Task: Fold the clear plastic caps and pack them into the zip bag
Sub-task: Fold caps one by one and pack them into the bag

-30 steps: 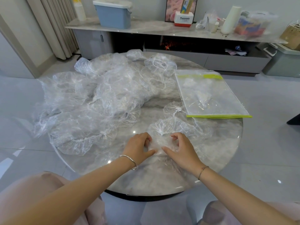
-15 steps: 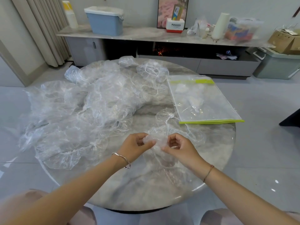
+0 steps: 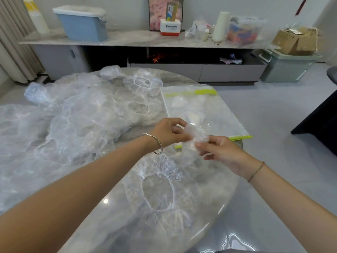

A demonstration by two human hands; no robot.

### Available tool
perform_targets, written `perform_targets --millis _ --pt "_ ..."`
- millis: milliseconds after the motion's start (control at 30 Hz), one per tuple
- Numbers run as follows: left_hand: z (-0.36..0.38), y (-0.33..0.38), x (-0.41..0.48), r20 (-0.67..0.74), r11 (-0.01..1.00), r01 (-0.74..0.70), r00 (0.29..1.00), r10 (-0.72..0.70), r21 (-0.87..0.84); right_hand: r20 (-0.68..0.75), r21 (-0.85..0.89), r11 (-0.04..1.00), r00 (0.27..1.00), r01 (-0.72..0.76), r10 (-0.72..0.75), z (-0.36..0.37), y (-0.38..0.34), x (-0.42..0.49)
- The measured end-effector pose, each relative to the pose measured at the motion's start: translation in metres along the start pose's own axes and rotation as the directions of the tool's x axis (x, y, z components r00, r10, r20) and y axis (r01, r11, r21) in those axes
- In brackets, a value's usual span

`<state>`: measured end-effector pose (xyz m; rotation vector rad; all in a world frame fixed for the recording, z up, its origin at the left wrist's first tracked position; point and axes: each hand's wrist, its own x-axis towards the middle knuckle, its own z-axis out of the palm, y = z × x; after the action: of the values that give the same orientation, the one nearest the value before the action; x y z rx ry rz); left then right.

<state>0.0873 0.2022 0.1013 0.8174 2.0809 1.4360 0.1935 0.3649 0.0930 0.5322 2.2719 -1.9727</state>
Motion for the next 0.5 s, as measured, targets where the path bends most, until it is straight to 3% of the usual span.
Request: perform_targets --millis 67,133,200,333,433,500 --pt "0.005 -0.003 0.016 -0.021 0.999 -0.005 1.0 0.005 -0.036 -0.035 -0.041 0.999 0.999 0.008 -0.01 -0.012 0.005 0.006" --pt "0.015 -0.012 0.039 -0.107 0.998 0.01 0.994 -0.017 -0.064 -0.168 -0.019 1.0 0.986 0.0 -0.004 -0.034 0.015 0.014" --pt "0.025 -0.03 0.056 -0.191 0.991 -0.019 0.981 0.045 0.134 -0.289 0.035 0.999 0.957 -0.013 0.022 -0.055 0.025 0.02" --pt "0.042 -0.054 0.078 -0.085 0.82 -0.023 0.993 0.087 0.572 -0.338 0.156 0.985 0.933 -0.071 0.121 -0.077 0.042 0.024" --pt "0.052 -0.058 0.089 -0.032 0.723 -0.017 0.998 0.054 0.69 -0.321 0.175 0.98 0.935 -0.1 0.152 -0.08 0.047 0.024" --pt "0.055 -0.06 0.094 -0.051 0.739 0.016 0.998 0.026 0.674 -0.312 0.147 0.983 0.938 -0.107 0.149 -0.08 0.047 0.023"
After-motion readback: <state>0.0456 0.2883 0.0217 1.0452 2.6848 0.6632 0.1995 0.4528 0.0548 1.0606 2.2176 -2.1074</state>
